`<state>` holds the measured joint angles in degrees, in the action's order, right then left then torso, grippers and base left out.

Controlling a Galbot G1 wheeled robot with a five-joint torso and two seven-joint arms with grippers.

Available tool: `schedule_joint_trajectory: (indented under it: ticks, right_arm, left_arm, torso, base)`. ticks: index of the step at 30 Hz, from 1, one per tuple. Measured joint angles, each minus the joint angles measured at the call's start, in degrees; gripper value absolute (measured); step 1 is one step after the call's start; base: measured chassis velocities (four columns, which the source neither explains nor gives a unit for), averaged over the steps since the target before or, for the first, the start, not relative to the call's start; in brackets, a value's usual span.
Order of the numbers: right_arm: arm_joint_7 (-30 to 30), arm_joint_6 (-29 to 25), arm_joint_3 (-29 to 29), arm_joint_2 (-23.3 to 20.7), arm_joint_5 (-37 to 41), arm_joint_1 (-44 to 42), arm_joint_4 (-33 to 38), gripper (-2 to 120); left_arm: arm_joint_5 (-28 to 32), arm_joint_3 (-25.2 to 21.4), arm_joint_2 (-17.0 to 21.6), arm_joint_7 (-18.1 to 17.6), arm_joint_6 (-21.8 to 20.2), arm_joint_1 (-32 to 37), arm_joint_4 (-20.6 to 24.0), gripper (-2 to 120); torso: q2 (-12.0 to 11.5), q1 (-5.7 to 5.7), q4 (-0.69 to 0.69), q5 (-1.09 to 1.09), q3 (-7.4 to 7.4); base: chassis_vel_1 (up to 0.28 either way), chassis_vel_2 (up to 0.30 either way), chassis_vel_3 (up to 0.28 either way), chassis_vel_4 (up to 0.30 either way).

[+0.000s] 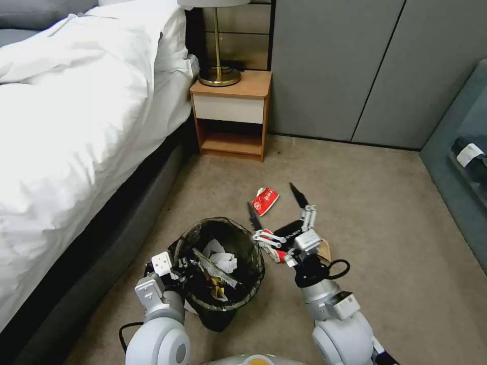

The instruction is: Pick up the trash bin, then pick up the garbage from the floor and place it into the trash bin.

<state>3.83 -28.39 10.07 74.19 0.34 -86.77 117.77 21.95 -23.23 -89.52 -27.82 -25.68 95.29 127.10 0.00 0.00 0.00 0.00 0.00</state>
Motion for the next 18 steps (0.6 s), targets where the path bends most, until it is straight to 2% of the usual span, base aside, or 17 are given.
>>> schedule_joint_trajectory:
  ticks: [9,18]
  right_arm:
    - [-0.2,-2.9,2.9,-0.5,-0.2,-2.0,-4.8,100]
    - [-1.1,-2.2,4.6,-1.7,0.9,-0.3,-4.2,100]
  left_arm:
    - [0.0,0.0,0.0,0.0,0.0,0.0,0.0,75]
    - [0.0,0.0,0.0,0.0,0.0,0.0,0.0,75]
  torso:
    - [0.0,0.0,0.0,0.0,0.0]
    - [0.0,0.0,0.0,0.0,0.0]
  base:
    - [0.0,0.0,0.0,0.0]
    - [0.0,0.0,0.0,0.0]
